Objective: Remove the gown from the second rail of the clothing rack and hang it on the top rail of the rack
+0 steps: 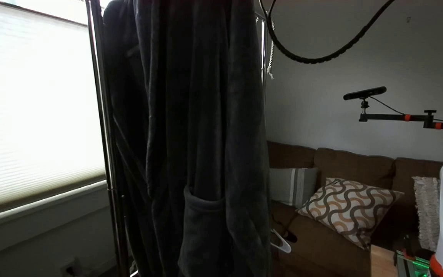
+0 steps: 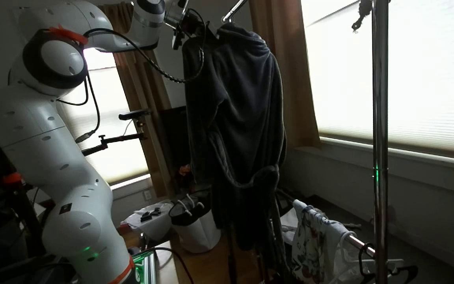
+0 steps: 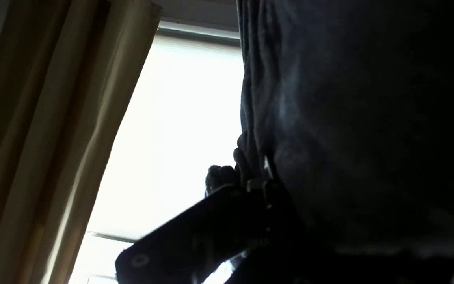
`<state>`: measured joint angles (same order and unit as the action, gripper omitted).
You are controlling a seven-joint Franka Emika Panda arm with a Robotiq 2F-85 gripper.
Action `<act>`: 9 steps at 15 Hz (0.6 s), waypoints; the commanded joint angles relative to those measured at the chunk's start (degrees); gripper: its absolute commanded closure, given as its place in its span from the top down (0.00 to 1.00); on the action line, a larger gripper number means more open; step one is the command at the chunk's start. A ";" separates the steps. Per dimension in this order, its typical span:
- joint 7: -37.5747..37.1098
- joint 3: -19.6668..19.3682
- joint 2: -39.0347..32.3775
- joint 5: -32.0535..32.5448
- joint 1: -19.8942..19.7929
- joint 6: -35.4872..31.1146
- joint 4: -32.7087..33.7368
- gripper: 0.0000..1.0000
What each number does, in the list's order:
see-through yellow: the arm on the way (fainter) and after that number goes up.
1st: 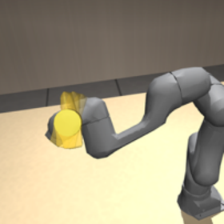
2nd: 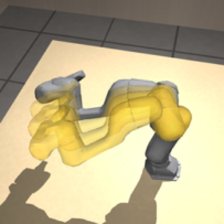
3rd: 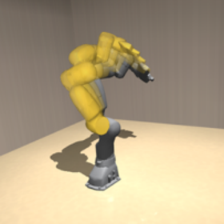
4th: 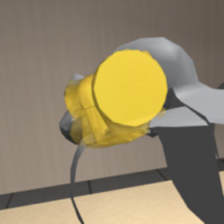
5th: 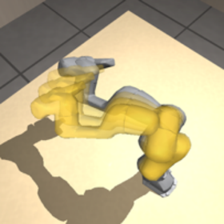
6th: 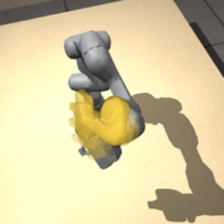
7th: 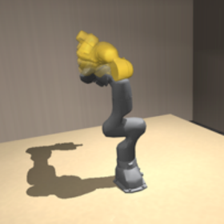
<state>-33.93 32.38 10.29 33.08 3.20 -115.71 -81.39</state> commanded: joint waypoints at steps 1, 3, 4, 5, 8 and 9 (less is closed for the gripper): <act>0.57 -1.96 0.97 1.47 3.42 2.26 1.06 0.37; 0.25 -1.65 4.55 1.07 1.86 0.56 -1.54 0.53; -0.12 -2.31 6.50 0.71 2.02 -0.35 -2.82 0.60; -1.50 -2.52 8.79 1.34 1.83 -0.74 -3.83 0.67; -5.38 -4.09 15.83 0.36 2.09 -1.06 -6.98 0.91; -6.92 -4.95 18.54 -0.41 2.54 -1.29 -8.48 0.97</act>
<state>-36.47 29.81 19.68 33.61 5.28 -115.42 -82.75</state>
